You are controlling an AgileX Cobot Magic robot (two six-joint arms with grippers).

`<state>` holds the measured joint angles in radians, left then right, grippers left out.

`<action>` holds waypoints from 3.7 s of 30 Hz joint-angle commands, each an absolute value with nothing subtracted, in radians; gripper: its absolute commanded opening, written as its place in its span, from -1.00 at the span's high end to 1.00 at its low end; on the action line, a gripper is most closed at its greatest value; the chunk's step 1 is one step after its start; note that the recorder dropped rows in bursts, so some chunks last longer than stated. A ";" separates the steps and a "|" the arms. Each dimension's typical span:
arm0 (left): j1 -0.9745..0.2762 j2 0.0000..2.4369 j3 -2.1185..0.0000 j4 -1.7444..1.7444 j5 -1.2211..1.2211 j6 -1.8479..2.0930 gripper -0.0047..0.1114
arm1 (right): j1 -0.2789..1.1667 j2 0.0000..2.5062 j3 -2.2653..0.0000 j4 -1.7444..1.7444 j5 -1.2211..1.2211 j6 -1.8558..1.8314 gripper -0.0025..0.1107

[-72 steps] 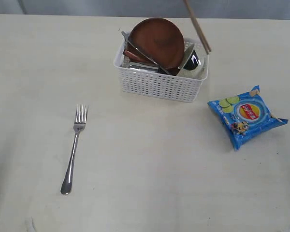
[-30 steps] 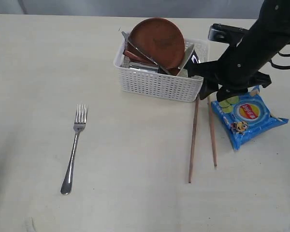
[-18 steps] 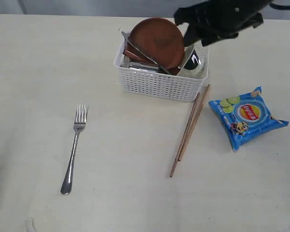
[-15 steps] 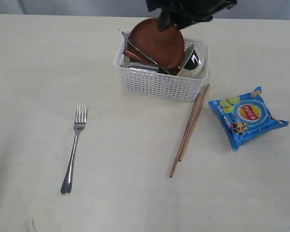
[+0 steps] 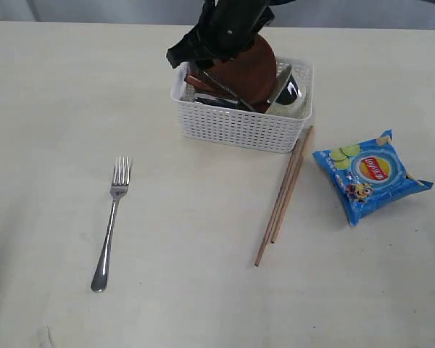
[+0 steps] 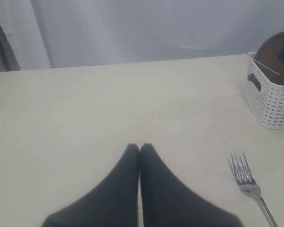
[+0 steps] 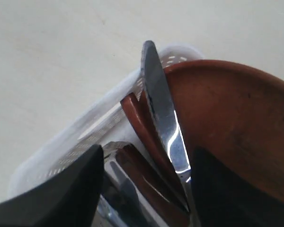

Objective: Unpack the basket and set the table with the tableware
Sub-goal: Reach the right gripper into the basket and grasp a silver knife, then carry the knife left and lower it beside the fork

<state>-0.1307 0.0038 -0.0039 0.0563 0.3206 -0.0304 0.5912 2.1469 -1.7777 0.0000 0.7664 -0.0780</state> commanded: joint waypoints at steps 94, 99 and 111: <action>-0.129 0.000 0.000 0.054 0.320 -0.031 0.91 | 0.990 2.089 -1.339 0.981 0.217 -0.028 0.96; -0.129 0.000 0.000 0.054 0.320 -0.031 0.91 | 0.990 2.089 -1.339 0.931 0.199 -0.053 0.96; -0.129 0.000 0.000 0.054 0.320 -0.031 0.91 | 0.990 2.109 -1.339 0.913 0.192 -0.053 0.96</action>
